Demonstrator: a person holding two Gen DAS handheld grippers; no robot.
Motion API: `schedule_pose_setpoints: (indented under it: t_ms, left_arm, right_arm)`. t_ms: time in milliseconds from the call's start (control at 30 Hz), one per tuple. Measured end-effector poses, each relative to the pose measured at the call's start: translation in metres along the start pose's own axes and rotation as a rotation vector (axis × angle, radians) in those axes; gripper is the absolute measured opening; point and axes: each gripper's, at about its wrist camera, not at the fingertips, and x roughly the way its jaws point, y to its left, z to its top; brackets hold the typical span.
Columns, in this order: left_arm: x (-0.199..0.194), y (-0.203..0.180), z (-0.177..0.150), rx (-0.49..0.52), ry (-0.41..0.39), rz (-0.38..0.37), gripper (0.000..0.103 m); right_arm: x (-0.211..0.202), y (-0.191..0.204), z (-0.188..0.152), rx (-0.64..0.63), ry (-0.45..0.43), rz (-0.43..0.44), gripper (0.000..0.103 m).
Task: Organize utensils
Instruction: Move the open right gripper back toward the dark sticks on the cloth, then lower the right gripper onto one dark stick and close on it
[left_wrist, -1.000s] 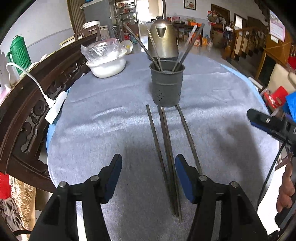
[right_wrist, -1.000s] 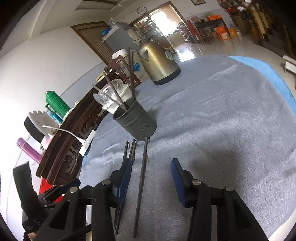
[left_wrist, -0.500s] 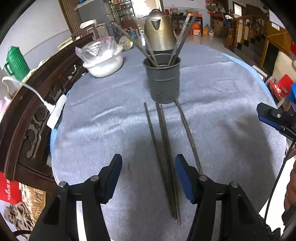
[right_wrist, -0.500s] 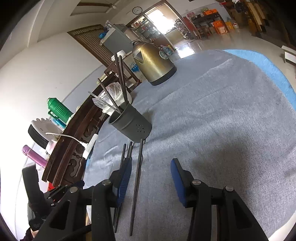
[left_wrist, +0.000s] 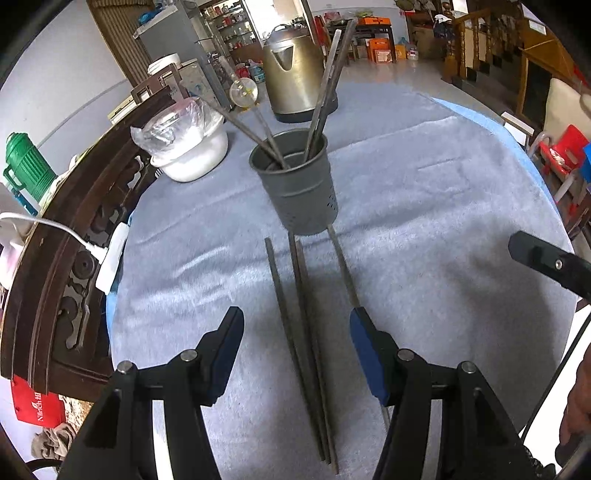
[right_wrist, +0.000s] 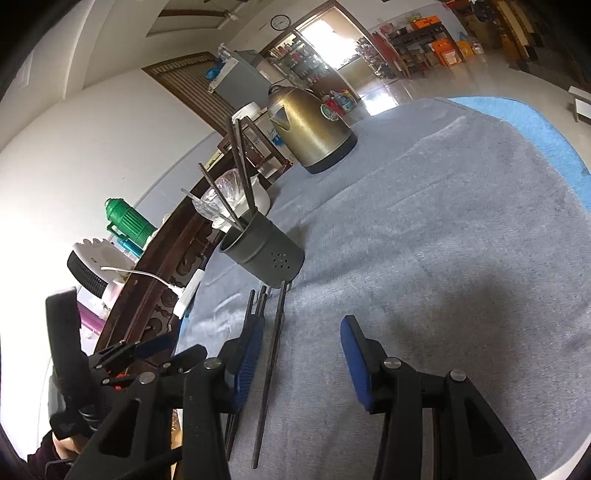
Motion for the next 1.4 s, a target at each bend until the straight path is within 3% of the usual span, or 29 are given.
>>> schedule_pose_setpoints:
  t_ms: [300, 667, 933, 1100, 1400]
  left_arm:
    - [-0.003, 0.005, 0.006, -0.013, -0.032, -0.014, 0.061]
    - [-0.010, 0.057, -0.012, -0.095, -0.096, 0.003, 0.061]
    - [0.006, 0.102, -0.025, -0.219, -0.052, -0.116, 0.061]
    - [0.034, 0.119, -0.021, -0.268, 0.026, -0.229, 0.061]
    - [0.069, 0.124, -0.012, -0.270, 0.094, -0.287, 0.061]
  right_arm:
    - [-0.012, -0.002, 0.006, 0.008, -0.003, -0.039, 0.048]
    - [0.004, 0.041, 0.010, -0.065, 0.027, -0.064, 0.048]
    - [0.040, 0.073, 0.016, -0.089, 0.107, -0.146, 0.048]
    - [0.070, 0.084, 0.017, -0.112, 0.187, -0.213, 0.048]
    - [0.139, 0.081, 0.013, -0.093, 0.367, -0.281, 0.047]
